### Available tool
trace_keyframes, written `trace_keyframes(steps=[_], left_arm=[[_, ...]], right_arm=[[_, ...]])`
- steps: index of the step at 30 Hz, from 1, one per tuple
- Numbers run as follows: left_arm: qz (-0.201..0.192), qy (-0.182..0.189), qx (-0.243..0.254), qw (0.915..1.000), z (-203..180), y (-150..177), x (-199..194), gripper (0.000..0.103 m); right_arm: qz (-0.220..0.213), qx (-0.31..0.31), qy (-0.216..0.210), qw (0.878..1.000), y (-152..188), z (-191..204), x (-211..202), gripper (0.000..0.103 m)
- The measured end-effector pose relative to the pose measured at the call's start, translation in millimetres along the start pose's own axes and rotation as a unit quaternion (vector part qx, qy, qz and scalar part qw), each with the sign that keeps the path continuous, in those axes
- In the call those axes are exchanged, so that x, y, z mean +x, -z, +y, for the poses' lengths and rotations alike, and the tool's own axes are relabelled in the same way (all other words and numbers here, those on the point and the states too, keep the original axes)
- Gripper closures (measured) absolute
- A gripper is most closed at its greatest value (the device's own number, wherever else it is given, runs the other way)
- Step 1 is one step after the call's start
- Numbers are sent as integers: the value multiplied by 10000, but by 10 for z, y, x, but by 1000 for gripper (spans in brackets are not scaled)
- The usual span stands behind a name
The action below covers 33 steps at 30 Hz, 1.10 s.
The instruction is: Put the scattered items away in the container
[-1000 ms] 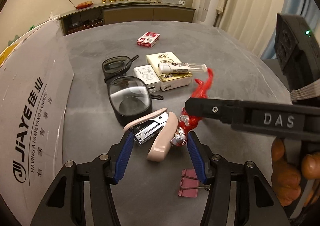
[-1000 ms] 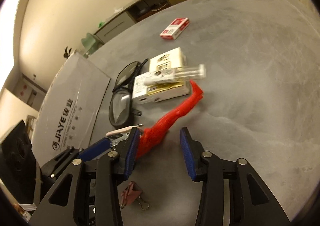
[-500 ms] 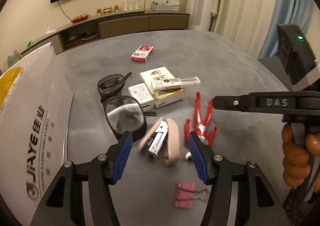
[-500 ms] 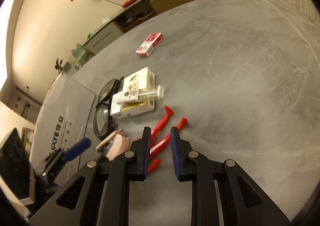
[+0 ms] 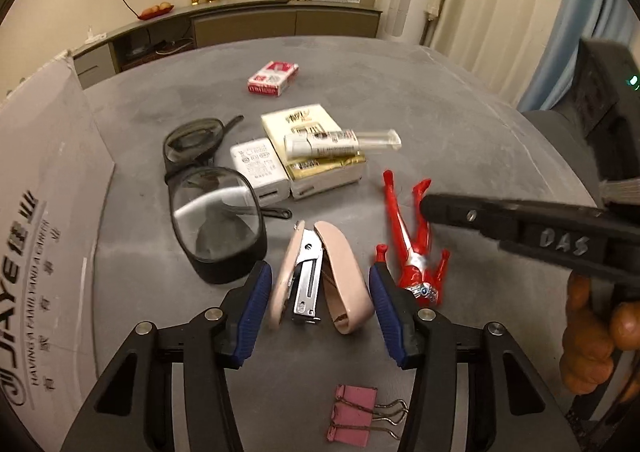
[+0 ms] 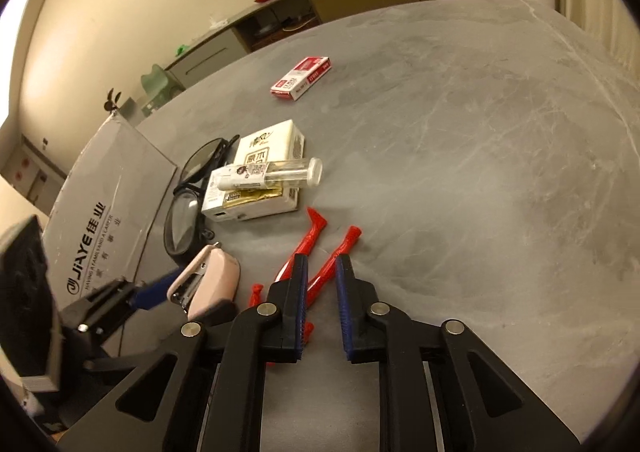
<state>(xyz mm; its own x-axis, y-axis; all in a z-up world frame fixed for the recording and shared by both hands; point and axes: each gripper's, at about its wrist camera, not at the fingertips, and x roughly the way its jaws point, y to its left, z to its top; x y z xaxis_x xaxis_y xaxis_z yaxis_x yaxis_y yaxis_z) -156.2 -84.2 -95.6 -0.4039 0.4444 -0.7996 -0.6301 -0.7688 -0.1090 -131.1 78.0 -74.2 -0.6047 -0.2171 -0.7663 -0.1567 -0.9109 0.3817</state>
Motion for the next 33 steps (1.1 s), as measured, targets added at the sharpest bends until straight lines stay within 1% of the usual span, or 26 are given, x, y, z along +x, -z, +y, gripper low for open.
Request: trace_keyframes(steps=[1, 2, 5, 7, 8, 9, 11, 14, 19, 24, 29, 33], left_arm=[[-44, -65, 57, 10000, -23, 20, 7, 51], [-51, -117, 89, 9999, -41, 32, 15, 55], [-48, -104, -31, 9999, -27, 35, 6, 58], [-41, -61, -125, 9999, -2, 39, 4, 59], [-42, -46, -163, 9998, 11, 44, -4, 59], [-40, -30, -210, 9998, 29, 47, -8, 59], [-47, 16, -321, 9995, 59, 58, -30, 59], [-72, 71, -436, 9990, 96, 67, -72, 59], [-186, 81, -622, 9979, 160, 84, -244, 59], [-390, 163, -786, 9960, 222, 50, -469, 59], [-560, 197, -783, 9952, 199, 23, -622, 59], [-642, 153, -771, 9948, 176, -4, -710, 59]], right_arm=[[14, -22, -8, 10000, 5, 16, 15, 74], [36, -67, -4, 10000, 16, 43, 41, 63], [-65, -418, 184, 9989, 62, 191, 92, 60], [-110, -715, 391, 9966, 99, 290, 115, 60], [-118, -851, 477, 9952, 116, 329, 122, 62], [-112, -908, 461, 9947, 122, 344, 125, 68], [-78, -828, 314, 9960, 124, 330, 120, 73], [-61, -694, 266, 9972, 112, 287, 111, 73], [-87, -289, -66, 9995, 68, 182, 47, 73], [-173, -37, -341, 9993, 42, 149, -40, 73], [-183, 93, -613, 9979, 29, 160, -107, 73], [-210, 4, -700, 9973, 39, 248, -151, 73]])
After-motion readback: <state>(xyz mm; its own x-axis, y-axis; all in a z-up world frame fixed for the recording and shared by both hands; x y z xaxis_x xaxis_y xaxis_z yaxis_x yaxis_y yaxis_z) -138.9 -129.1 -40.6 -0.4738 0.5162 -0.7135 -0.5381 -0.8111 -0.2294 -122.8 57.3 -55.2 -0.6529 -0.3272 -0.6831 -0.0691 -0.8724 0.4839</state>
